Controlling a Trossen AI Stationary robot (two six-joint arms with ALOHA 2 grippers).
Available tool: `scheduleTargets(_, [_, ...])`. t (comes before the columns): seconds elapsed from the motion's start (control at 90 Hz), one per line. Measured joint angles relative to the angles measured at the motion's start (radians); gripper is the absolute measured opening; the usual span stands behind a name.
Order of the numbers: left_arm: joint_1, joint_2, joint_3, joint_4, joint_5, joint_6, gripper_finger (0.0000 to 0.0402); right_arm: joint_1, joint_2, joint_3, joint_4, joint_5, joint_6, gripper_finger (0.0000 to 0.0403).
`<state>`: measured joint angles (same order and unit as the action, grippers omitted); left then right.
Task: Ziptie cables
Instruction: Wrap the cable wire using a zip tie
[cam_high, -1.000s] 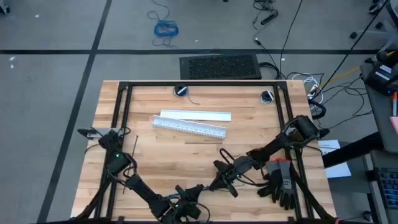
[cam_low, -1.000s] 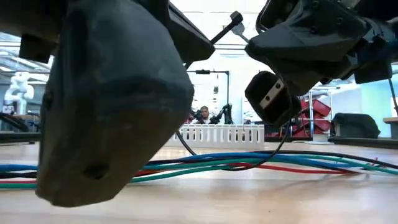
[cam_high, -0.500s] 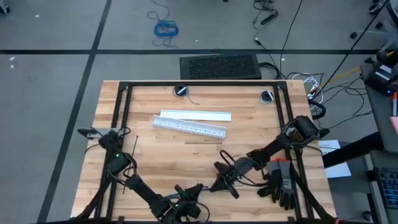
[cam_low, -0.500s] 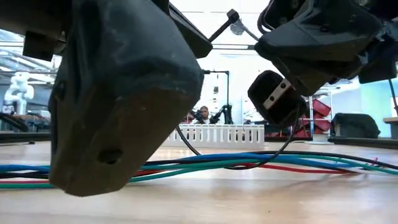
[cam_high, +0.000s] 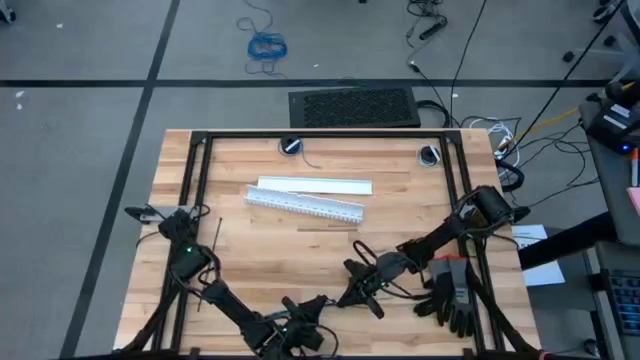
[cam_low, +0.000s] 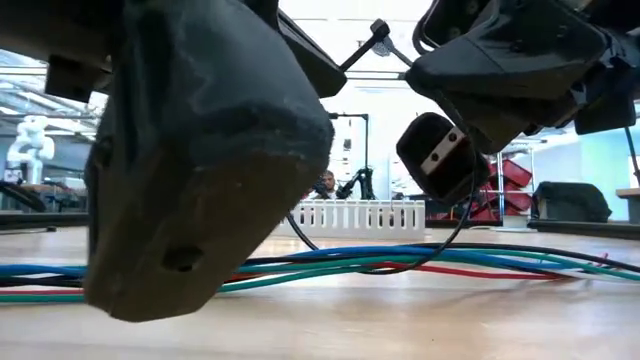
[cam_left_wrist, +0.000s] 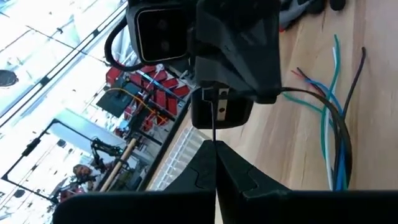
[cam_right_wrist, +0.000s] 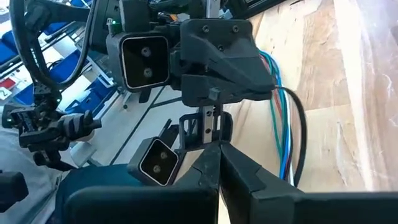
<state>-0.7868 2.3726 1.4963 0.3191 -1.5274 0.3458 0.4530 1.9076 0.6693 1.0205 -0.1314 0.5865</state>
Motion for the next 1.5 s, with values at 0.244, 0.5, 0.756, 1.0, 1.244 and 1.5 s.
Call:
scheduleTargets(0.244, [0.001, 0.0, 0.0, 0.001, 0.016, -0.001, 0.0, -0.008, 0.0, 0.0, -0.005, 0.001, -0.014, 0.0])
scheduleTargets(0.5, [0.001, 0.0, 0.0, 0.001, 0.016, -0.003, 0.0, -0.011, 0.0, 0.0, -0.007, 0.0, -0.019, 0.0])
scheduleTargets(0.756, [-0.002, 0.0, 0.0, 0.001, 0.016, -0.003, 0.0, -0.011, 0.0, 0.0, -0.007, 0.0, -0.019, 0.0])
scheduleTargets(1.0, [-0.014, 0.0, 0.0, -0.008, 0.016, -0.026, 0.0, -0.011, 0.0, 0.0, -0.01, 0.0, -0.019, 0.0])
scheduleTargets(1.244, [-0.014, 0.0, 0.0, -0.089, 0.015, -0.131, 0.0, 0.002, 0.0, 0.0, 0.004, 0.0, -0.014, 0.0])
scheduleTargets(1.5, [-0.014, 0.0, 0.0, -0.09, 0.015, -0.13, 0.0, 0.007, 0.001, 0.0, -0.016, 0.002, -0.01, 0.0])
